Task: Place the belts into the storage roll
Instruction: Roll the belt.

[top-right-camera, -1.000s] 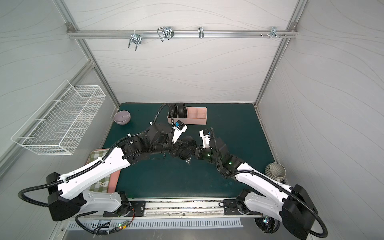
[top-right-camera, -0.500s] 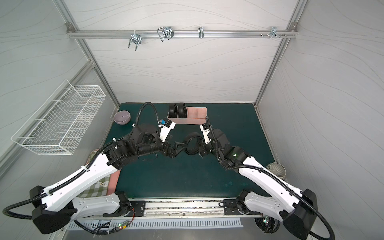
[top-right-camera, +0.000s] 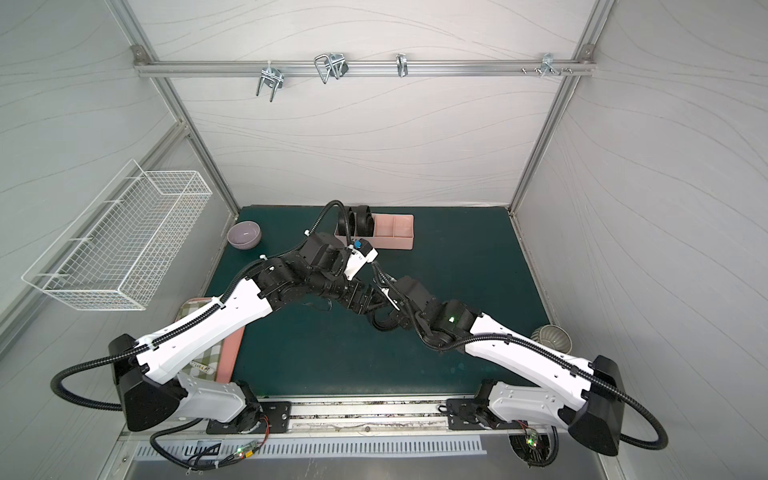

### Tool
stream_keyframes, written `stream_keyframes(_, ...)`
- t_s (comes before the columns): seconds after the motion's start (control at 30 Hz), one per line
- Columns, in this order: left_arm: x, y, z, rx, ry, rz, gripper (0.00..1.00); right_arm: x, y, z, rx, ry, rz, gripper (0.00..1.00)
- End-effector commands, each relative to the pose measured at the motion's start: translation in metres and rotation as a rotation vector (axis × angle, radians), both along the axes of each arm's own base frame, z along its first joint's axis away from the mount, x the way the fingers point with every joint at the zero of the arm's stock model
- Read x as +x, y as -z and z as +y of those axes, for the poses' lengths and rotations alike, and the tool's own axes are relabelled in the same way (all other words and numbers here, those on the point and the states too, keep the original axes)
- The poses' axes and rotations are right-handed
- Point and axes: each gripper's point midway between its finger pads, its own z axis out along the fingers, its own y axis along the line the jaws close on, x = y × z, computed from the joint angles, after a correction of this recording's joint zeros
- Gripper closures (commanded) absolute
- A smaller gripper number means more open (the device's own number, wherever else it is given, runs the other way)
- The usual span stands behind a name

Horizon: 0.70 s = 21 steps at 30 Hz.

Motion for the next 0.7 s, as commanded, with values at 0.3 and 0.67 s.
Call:
stream_keyframes(0.3, -0.005, 0.003, -0.007, -0.014, 0.064, 0.027, 0.09, -0.001, -0.027, 0.002, 0.052, -0.018, -0.051, 1.00)
stream_keyframes(0.67, 0.001, 0.008, -0.014, -0.019, 0.069, 0.034, 0.20, -0.011, -0.031, 0.000, 0.142, -0.023, -0.022, 1.00)
